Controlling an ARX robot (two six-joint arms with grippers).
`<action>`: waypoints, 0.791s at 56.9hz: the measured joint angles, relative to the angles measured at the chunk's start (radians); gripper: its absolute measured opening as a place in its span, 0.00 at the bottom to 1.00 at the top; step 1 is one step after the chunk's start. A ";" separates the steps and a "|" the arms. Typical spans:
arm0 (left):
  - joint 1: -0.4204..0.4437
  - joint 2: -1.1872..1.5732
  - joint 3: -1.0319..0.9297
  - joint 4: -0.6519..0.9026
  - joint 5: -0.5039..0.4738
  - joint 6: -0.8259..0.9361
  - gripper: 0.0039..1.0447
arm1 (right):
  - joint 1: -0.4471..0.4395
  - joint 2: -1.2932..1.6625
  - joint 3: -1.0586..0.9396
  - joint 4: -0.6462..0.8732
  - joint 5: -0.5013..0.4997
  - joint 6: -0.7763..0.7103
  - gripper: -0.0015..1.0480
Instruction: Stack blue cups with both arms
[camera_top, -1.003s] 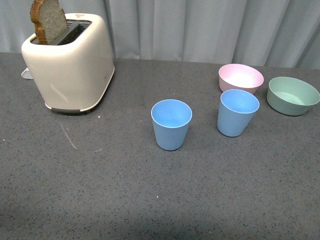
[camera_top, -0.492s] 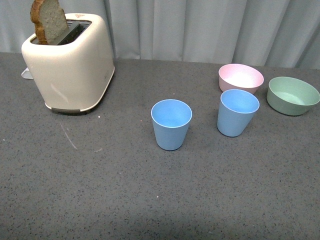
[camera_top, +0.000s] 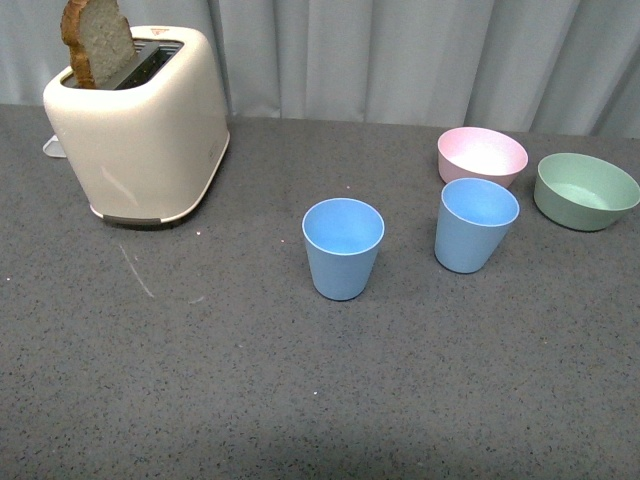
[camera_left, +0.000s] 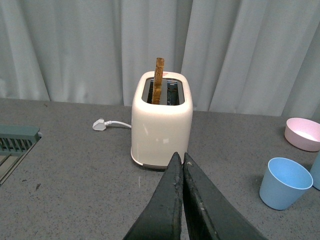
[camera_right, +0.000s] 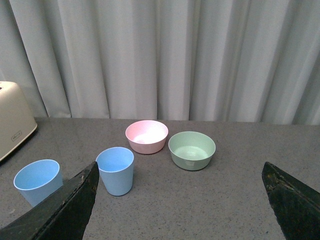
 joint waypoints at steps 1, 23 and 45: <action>0.000 -0.014 0.000 -0.015 0.000 0.000 0.03 | 0.000 0.000 0.000 0.000 0.000 0.000 0.91; 0.000 -0.160 0.000 -0.166 0.000 0.000 0.18 | 0.000 0.000 0.000 0.000 0.000 0.000 0.91; 0.000 -0.161 0.000 -0.166 0.000 0.000 0.95 | 0.013 0.329 0.088 -0.076 0.064 -0.116 0.91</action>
